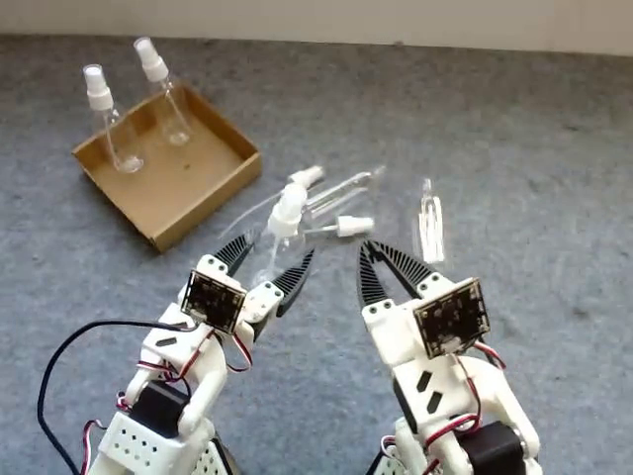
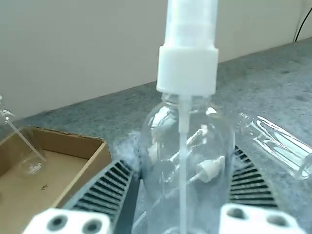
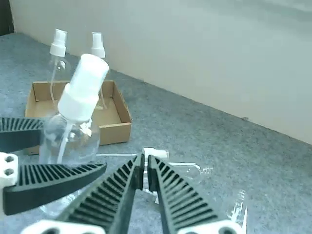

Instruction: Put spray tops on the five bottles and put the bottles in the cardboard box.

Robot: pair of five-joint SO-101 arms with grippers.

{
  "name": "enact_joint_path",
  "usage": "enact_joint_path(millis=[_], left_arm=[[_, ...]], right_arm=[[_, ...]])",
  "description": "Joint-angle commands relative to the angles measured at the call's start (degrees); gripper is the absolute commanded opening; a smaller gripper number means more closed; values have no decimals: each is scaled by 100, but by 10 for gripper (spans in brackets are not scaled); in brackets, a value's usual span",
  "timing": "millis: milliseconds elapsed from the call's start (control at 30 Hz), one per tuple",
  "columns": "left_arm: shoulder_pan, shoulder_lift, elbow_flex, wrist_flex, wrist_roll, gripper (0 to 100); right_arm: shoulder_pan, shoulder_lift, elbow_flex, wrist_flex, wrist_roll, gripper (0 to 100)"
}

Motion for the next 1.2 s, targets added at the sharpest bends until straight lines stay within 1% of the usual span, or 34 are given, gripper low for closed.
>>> enact_joint_path(millis=[0, 100, 167, 433, 600, 667, 800, 967, 1067, 1167], left_arm=[[-48, -57, 119, -607, 53, 126], [-66, -57, 119, -1178, 53, 126], [-66, -57, 119, -1310, 53, 126], [-92, -48, -31, -1301, 35, 126], [-497, -13, -435, -1319, 26, 126], [-611, -13, -558, -1319, 26, 126], [-629, -4, -813, -1319, 18, 126], [-629, 22, -1174, -1301, 18, 126], [-629, 488, -1516, -1301, 18, 126], [-611, 1358, -2053, -1301, 26, 126]], right_arm=[[198, -391, 514, -391, 79, 6], [198, -382, 919, -488, 62, 5], [198, -374, 1130, -673, 35, 5], [189, -374, 2404, -1824, 26, 5], [180, -374, 2923, -2237, 18, 5], [48, -374, 3011, -2484, 18, 5], [-470, -374, 3099, -3055, 26, 5], [-752, -374, 3512, -3222, 26, 5], [-884, -374, 3530, -3204, 26, 5], [-1033, -374, 3530, -3196, 26, 5]])
